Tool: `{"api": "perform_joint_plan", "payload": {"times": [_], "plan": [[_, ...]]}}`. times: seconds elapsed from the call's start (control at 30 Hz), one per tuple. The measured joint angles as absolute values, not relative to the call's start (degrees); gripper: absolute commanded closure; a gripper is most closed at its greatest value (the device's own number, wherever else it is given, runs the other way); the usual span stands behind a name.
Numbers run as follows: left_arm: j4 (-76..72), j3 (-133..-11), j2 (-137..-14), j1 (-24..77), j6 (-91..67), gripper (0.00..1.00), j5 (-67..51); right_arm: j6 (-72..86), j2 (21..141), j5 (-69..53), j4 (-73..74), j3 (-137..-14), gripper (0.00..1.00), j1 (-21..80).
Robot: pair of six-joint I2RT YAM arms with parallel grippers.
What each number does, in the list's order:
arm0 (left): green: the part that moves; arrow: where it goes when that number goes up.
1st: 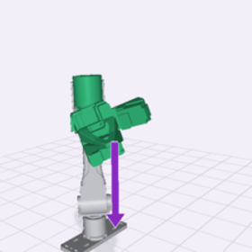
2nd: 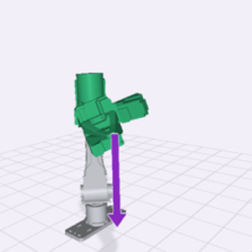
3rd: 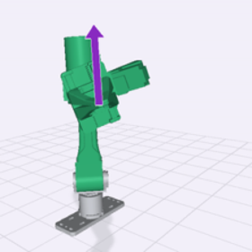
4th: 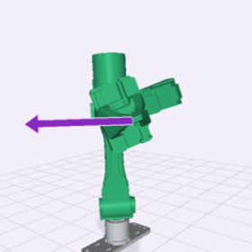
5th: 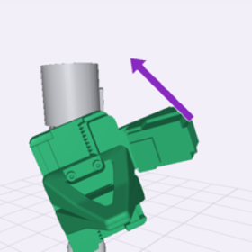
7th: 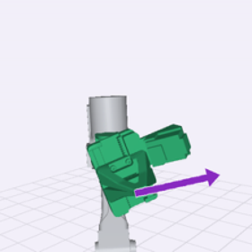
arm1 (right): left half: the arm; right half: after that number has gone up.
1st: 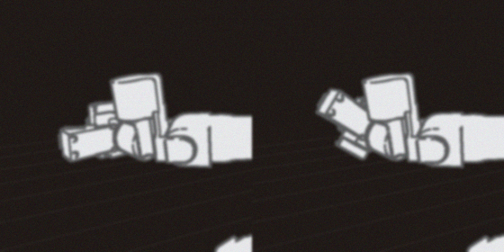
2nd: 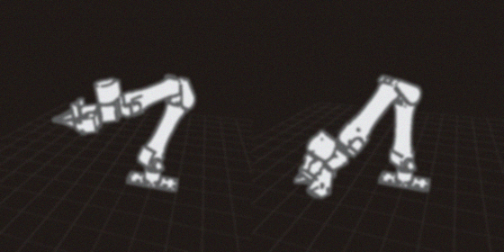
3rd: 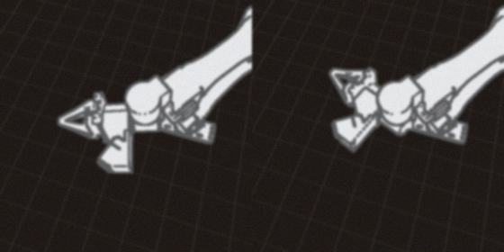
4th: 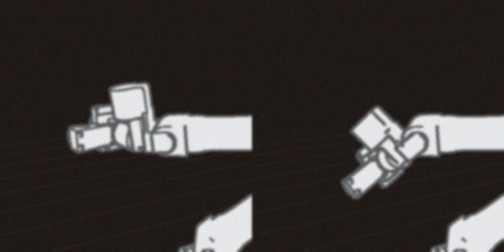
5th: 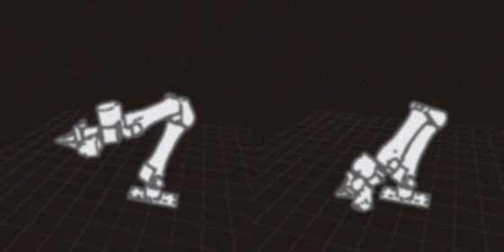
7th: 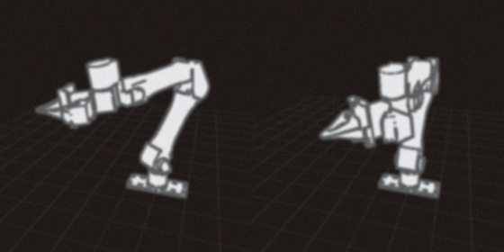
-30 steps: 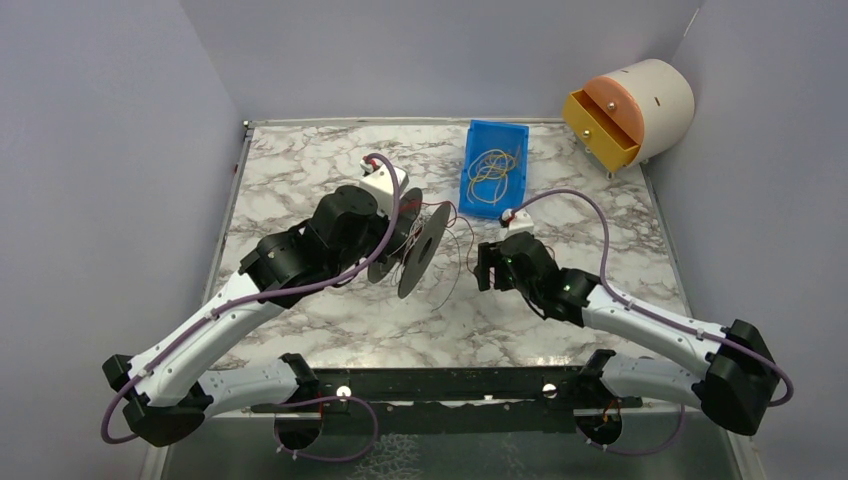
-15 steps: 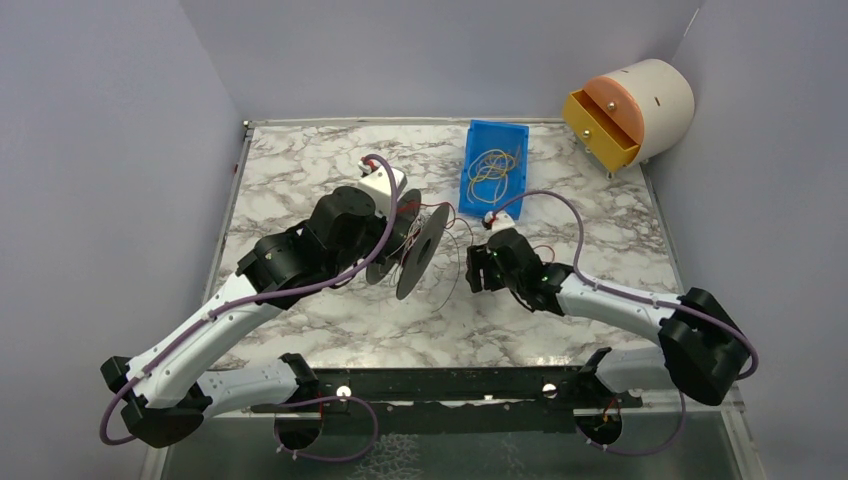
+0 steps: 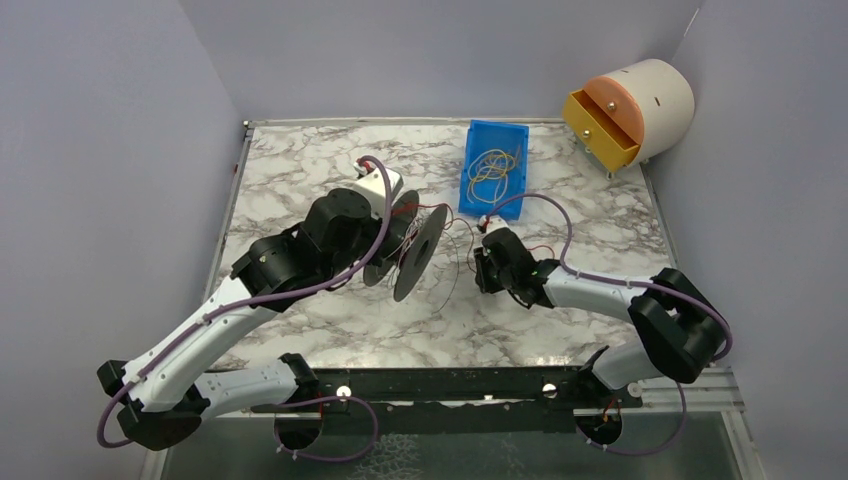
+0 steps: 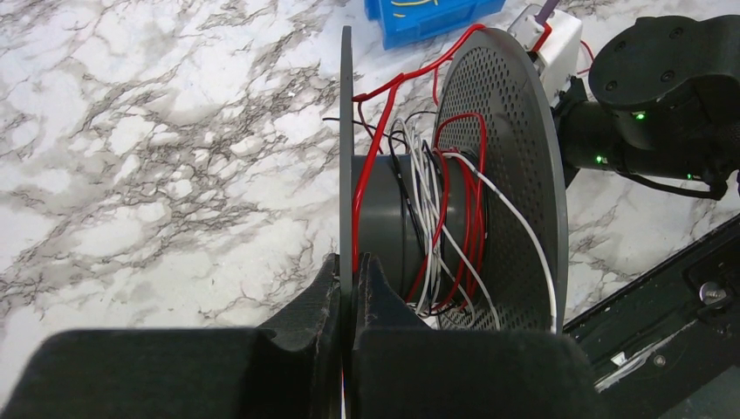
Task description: Wrap the cables
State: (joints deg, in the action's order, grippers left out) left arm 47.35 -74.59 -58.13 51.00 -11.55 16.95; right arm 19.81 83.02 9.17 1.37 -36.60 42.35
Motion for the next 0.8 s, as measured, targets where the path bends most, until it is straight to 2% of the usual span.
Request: {"api": "perform_joint_plan", "payload": {"times": [0.07, 0.1, 0.8], "plan": [[47.7, -74.59, -57.8, 51.0, -11.55, 1.0, 16.95, 20.05, 83.02, 9.28, 1.37, -36.71, 0.97, 42.26], [47.88, -74.59, -57.63, 51.0, -11.55, 1.0, 16.91, 20.25, 83.02, 9.37, 1.41, -36.84, 0.99, 42.26], [49.87, -79.61, -54.24, 51.0, -14.22, 1.0, 9.98, 27.81, 87.5, 12.4, 3.95, -41.04, 0.99, 37.58]]}}
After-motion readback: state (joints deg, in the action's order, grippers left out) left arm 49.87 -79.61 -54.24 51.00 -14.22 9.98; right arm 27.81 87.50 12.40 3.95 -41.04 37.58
